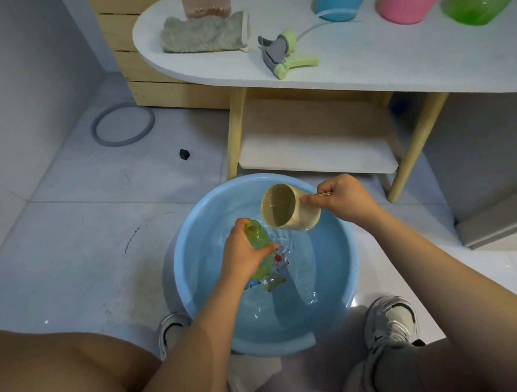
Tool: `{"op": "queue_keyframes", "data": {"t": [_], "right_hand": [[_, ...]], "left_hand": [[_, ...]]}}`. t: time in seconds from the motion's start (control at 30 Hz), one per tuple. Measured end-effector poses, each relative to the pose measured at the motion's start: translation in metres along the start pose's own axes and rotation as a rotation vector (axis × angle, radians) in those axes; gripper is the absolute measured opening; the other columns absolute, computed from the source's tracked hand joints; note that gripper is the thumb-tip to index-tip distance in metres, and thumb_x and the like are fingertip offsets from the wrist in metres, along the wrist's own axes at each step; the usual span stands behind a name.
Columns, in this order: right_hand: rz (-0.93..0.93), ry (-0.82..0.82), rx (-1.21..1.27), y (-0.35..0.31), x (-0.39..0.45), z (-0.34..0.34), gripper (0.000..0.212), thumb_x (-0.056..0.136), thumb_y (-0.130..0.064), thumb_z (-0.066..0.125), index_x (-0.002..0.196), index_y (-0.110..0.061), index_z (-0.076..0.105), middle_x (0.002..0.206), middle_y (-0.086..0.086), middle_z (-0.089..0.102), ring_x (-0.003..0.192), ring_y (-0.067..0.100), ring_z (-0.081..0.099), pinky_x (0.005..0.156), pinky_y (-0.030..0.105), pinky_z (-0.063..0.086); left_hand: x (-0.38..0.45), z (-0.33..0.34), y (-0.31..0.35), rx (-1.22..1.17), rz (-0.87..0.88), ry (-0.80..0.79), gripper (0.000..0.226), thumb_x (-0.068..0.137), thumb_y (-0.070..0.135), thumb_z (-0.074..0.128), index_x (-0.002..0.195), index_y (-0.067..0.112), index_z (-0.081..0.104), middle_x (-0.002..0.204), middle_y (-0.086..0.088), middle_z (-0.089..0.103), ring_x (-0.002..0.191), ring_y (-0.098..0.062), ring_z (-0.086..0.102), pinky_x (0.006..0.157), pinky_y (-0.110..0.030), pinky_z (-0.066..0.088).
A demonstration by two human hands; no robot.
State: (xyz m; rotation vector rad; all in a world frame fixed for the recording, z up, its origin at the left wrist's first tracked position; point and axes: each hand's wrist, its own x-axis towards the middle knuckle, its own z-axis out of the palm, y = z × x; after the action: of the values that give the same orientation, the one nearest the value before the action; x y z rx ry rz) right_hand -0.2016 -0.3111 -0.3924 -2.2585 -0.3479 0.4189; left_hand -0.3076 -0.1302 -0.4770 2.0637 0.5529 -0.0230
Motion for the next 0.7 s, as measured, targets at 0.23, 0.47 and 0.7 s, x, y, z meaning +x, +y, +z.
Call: {"op": "queue_keyframes", "data": {"t": [0.23, 0.47, 0.7], "right_hand": [[-0.07, 0.013, -0.065, -0.012, 0.001, -0.001, 0.061, 0.078, -0.025, 0.074, 0.044, -0.018, 0.025, 0.044, -0.006, 0.016, 0.047, 0.012, 0.018, 0.045, 0.024, 0.013], [-0.123, 0.036, -0.137, -0.022, 0.001, -0.002, 0.061, 0.077, -0.024, 0.075, 0.046, -0.017, 0.023, 0.051, 0.0, 0.016, 0.05, 0.014, 0.017, 0.051, 0.029, 0.011], [-0.198, 0.039, -0.256, -0.03, -0.001, -0.004, 0.051, 0.078, -0.026, 0.074, 0.048, -0.008, 0.037, 0.049, 0.003, 0.021, 0.05, 0.016, 0.018, 0.046, 0.027, 0.013]], "left_hand": [[0.001, 0.0, 0.001, 0.019, 0.01, -0.041, 0.062, 0.065, 0.032, 0.085, 0.111, 0.017, 0.047, 0.102, 0.005, 0.054, 0.093, -0.014, 0.052, 0.074, -0.021, 0.036], [0.002, 0.001, -0.001, 0.048, 0.011, -0.028, 0.063, 0.066, 0.031, 0.085, 0.114, 0.014, 0.048, 0.103, 0.004, 0.054, 0.091, -0.014, 0.051, 0.073, -0.021, 0.036], [0.003, 0.002, -0.001, 0.036, 0.011, -0.017, 0.067, 0.066, 0.033, 0.085, 0.118, 0.014, 0.047, 0.109, -0.001, 0.057, 0.094, -0.014, 0.052, 0.075, -0.023, 0.037]]}}
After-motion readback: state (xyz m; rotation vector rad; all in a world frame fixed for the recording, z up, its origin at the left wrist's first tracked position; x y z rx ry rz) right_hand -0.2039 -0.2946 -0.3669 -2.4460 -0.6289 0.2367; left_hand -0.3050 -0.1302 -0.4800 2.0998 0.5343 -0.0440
